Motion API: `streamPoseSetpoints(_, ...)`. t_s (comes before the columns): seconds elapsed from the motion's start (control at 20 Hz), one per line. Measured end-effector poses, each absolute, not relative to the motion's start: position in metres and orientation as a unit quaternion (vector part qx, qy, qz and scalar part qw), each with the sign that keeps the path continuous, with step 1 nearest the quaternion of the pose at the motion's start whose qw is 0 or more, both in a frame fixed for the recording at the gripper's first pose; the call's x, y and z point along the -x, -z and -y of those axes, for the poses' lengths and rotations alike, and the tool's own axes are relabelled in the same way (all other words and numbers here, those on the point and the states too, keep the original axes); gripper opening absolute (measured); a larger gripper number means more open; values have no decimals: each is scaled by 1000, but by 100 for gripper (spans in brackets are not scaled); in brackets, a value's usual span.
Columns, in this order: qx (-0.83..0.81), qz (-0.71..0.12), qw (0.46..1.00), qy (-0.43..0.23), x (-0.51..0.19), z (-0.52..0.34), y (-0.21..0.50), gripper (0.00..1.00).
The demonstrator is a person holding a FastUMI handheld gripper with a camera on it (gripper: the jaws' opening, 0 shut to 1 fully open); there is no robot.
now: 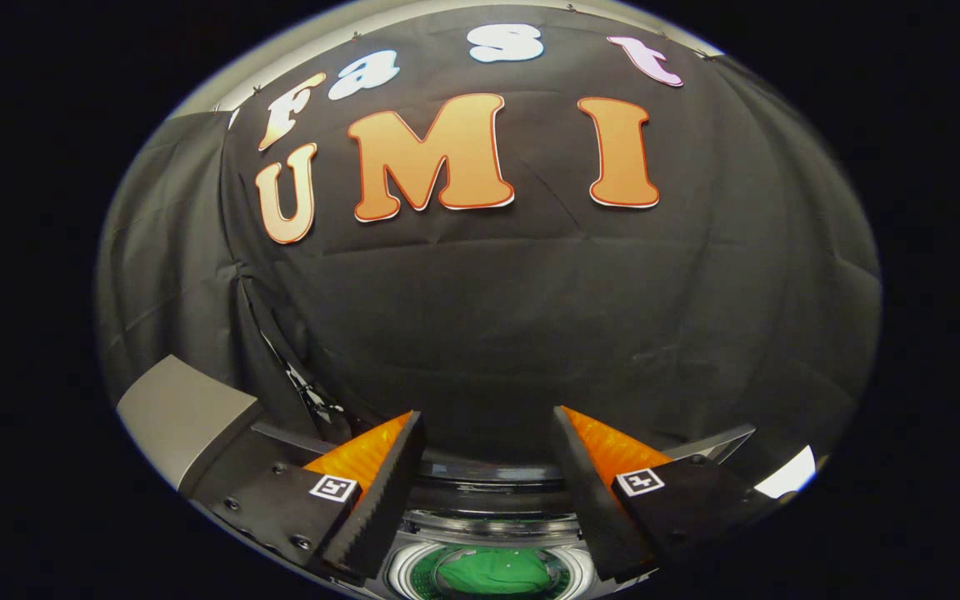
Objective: Put the clothes into the washing machine and then close the washing machine lid.
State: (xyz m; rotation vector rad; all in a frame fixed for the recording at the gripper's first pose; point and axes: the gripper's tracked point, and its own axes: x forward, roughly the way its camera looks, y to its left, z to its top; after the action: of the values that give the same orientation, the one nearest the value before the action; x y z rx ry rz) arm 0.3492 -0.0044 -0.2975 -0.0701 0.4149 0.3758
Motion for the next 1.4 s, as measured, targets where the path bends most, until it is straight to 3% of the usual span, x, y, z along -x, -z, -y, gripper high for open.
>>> streamPoseSetpoints(1.05, 42, -193, 965, -175, -254, 38, 310, 97)
streamPoseSetpoints(1.4, 69, -268, 949, -149, -201, 69, 383, 98)
